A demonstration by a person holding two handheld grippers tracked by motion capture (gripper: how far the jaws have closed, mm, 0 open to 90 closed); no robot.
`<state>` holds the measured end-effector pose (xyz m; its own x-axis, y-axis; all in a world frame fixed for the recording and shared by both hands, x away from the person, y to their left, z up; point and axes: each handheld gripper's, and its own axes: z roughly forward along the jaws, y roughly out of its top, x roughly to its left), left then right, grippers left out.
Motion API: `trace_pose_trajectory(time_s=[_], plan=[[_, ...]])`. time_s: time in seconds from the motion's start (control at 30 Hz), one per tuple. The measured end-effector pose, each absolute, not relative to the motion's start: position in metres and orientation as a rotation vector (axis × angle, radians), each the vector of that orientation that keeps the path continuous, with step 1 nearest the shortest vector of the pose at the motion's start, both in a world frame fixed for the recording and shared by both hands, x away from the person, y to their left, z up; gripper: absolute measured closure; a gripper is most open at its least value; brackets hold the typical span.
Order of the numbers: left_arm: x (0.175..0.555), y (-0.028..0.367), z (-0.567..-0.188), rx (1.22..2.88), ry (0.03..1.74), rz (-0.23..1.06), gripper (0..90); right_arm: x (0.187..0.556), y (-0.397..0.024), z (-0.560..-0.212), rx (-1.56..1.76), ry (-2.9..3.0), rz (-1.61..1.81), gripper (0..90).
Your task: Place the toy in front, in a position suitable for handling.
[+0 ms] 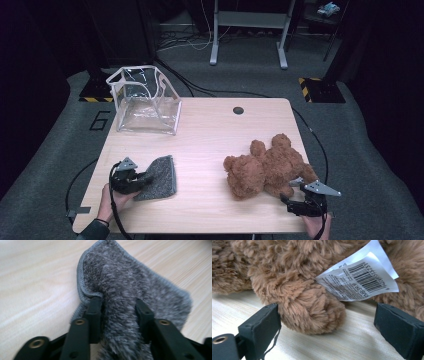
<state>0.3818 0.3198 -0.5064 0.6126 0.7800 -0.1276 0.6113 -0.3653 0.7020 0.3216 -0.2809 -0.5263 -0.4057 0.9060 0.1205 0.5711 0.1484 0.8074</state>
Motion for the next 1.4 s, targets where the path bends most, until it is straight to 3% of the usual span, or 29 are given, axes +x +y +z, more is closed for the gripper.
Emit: trace_pose_trajectory(time_s=[0.03, 0.13, 0.33, 0.83, 1.4], plan=[[0.382, 0.32, -0.51, 2.102, 1.116, 0.293, 58.0, 0.322, -0.281, -0.526, 1.406, 2.039, 1.148, 6.5], [0.382, 0.321, -0.514, 2.076, 1.146, 0.294, 32.8, 0.322, -0.281, -0.526, 1.405, 2.041, 1.145, 6.5], [0.38, 0.322, -0.506, 2.057, 1.193, 0.34, 15.1, 0.321, -0.28, -0.526, 1.421, 2.034, 1.151, 6.5], [0.373, 0.299, -0.477, 2.009, 1.116, 0.404, 9.8, 0.316, -0.285, -0.523, 1.453, 2.031, 1.143, 2.2], [0.39, 0.206, -0.466, 2.05, 0.893, 0.311, 11.6, 0.326, -0.279, -0.462, 1.422, 1.989, 1.072, 0.6]])
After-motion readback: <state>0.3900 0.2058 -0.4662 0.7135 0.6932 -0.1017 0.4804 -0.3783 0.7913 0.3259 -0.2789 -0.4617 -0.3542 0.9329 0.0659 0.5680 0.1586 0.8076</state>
